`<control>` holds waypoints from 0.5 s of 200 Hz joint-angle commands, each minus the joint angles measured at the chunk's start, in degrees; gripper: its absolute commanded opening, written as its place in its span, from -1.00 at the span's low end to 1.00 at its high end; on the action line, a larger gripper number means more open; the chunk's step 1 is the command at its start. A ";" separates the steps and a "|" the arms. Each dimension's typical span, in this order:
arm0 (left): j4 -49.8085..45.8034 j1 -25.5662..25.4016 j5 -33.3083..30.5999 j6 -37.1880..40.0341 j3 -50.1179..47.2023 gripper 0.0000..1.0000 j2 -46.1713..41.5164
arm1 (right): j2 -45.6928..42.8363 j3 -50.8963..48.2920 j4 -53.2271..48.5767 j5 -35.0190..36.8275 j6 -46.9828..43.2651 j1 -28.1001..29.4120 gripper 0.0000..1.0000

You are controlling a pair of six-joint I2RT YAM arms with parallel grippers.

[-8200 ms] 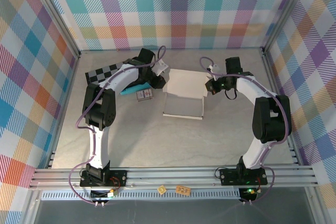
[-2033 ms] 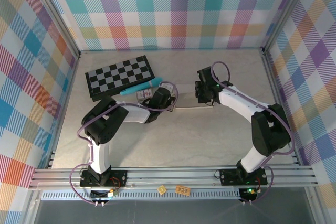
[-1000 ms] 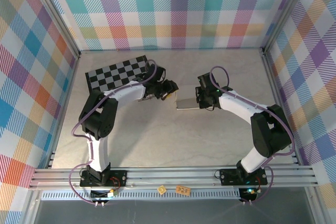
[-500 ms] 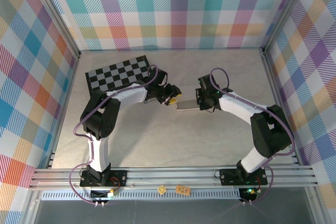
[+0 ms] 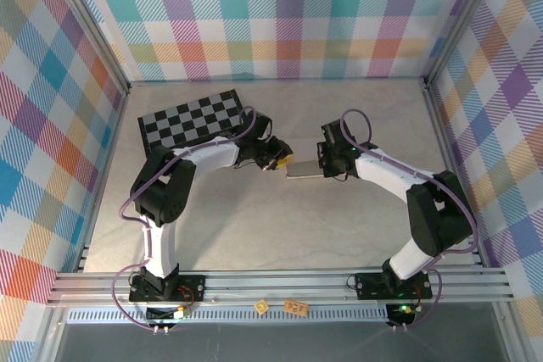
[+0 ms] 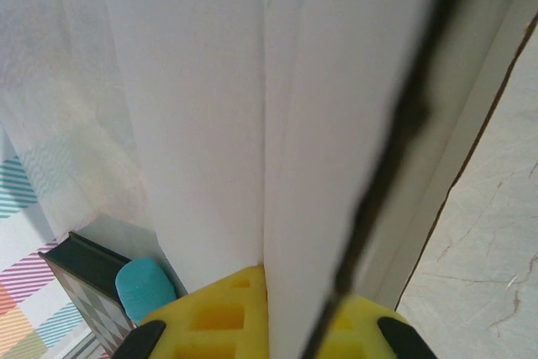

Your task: Fold the paper box

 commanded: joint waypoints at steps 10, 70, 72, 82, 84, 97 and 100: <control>0.43 -1.70 3.23 -0.74 1.07 -0.50 -1.54 | 0.27 -1.47 -2.78 -2.74 -0.50 0.63 -0.87; -4.38 -1.70 1.75 3.56 1.16 -0.59 -1.36 | 0.92 -2.32 -3.63 -3.52 -0.50 0.67 -0.80; -4.62 -1.70 1.68 3.75 1.20 -0.60 -1.32 | 0.87 -2.41 -3.71 -3.52 -0.49 0.68 -0.80; -5.56 -1.70 1.35 4.87 1.41 -0.61 -1.12 | 0.75 -2.37 -4.70 -3.47 -0.90 0.63 -0.74; -5.79 -1.70 1.25 5.13 1.53 -0.62 -1.05 | 0.74 -2.29 -4.85 -3.45 -1.03 0.69 -0.72; -7.47 -1.70 0.70 6.66 2.13 -0.64 -0.67 | 0.39 -1.57 -6.74 -3.44 -2.19 0.60 -0.57; -7.82 -1.70 0.58 6.97 2.26 -0.64 -0.59 | 0.30 -1.42 -7.20 -3.43 -2.49 0.66 -0.53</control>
